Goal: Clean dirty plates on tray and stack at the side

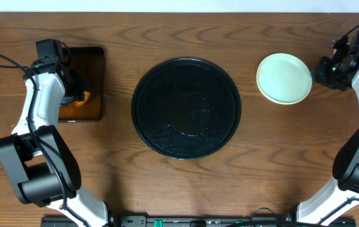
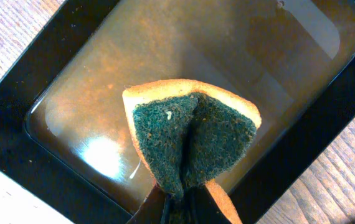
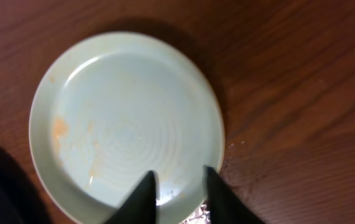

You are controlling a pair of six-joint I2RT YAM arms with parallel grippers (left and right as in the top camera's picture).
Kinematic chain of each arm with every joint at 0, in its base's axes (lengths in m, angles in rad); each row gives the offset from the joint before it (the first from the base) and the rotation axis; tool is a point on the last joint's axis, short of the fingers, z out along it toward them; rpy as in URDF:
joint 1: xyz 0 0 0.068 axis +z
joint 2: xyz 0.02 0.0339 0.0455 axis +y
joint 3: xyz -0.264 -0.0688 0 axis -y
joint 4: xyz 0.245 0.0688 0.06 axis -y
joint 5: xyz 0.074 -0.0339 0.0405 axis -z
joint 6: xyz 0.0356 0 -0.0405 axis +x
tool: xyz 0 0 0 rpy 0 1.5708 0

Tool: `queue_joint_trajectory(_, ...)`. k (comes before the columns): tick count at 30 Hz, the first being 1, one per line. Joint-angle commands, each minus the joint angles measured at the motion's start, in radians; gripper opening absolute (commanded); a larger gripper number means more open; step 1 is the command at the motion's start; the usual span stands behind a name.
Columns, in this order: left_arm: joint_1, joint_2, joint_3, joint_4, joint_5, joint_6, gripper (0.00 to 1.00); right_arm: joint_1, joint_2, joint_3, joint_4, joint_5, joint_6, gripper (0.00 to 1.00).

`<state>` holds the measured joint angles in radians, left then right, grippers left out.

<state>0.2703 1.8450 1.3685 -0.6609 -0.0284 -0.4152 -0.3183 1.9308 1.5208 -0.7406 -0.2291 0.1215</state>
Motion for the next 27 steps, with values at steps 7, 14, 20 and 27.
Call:
queue_joint_trajectory(7, 0.003, -0.001, -0.007, 0.023, -0.002, -0.001, 0.08, 0.091, -0.028, -0.008, -0.092, -0.431, -0.072, 0.34)
queue_joint_trajectory(14, 0.004, 0.0, -0.011, 0.051, -0.009, 0.0, 0.08, 0.272, -0.029, -0.008, -0.13, -0.467, -0.092, 0.43)
queue_joint_trajectory(20, 0.003, 0.022, -0.011, 0.068, -0.008, -0.001, 0.27, 0.444, -0.029, -0.008, -0.088, -0.405, -0.03, 0.66)
queue_joint_trajectory(27, 0.004, 0.034, -0.011, 0.064, -0.008, -0.001, 0.56, 0.57, -0.051, -0.008, -0.034, -0.397, 0.024, 0.77)
